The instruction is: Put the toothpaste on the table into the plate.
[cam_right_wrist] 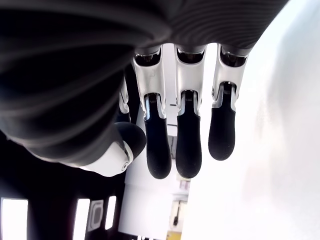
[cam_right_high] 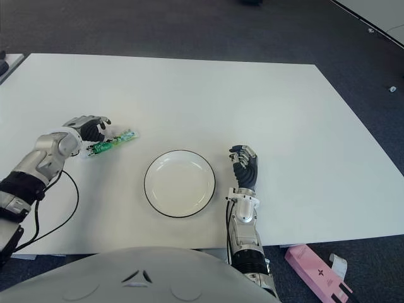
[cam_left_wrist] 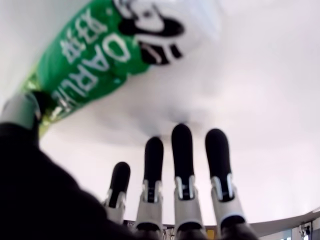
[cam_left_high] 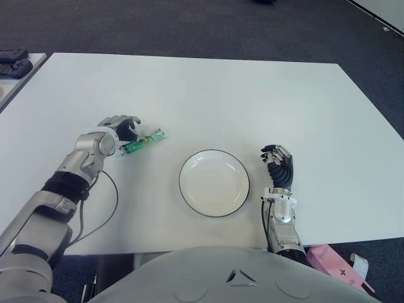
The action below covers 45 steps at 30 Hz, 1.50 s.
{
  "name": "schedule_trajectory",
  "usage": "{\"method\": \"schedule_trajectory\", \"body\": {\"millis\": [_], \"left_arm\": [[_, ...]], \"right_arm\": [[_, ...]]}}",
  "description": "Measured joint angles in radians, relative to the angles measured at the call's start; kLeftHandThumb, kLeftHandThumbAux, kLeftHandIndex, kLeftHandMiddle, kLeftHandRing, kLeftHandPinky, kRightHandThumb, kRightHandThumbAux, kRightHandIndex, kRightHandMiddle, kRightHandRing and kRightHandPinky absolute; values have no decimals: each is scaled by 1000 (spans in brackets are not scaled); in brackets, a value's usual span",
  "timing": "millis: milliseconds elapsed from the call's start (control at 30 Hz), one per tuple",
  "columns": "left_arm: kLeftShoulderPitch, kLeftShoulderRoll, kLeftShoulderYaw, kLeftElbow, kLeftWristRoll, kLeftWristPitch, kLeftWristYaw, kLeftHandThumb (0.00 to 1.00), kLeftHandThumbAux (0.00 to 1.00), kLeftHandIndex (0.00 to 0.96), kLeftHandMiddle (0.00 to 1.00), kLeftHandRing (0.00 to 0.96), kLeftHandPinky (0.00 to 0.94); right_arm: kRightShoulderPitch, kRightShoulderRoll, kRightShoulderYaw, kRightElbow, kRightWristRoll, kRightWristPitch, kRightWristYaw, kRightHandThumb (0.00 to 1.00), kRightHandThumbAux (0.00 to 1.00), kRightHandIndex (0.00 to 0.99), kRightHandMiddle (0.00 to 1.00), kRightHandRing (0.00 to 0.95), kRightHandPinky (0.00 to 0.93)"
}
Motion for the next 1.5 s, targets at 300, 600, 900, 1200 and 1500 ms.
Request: {"method": "schedule_trajectory", "body": {"millis": [300, 600, 900, 1200, 1500], "left_arm": [[4, -33, 43, 11, -1, -33, 179, 0, 754, 211, 333, 349, 389], [2, -36, 72, -6, -2, -109, 279, 0, 819, 251, 366, 389, 417], [6, -9, 72, -90, -1, -119, 196, 19, 737, 279, 366, 398, 423], [35, 10, 82, -186, -1, -123, 154, 3, 778, 282, 407, 424, 434], [73, 13, 141, -314, -4, -114, 145, 0, 875, 259, 403, 413, 408]], "right_arm": [[0, 0, 1, -6, -5, 12, -3, 710, 733, 426, 485, 509, 521], [1, 1, 2, -8, -4, 13, -3, 713, 732, 426, 487, 511, 524], [4, 1, 3, -6, -3, -1, -3, 712, 732, 427, 487, 512, 521], [6, 2, 4, -9, -5, 4, -3, 711, 733, 426, 483, 510, 514], [5, 2, 5, -7, -4, 4, -3, 711, 732, 426, 477, 506, 519]]}}
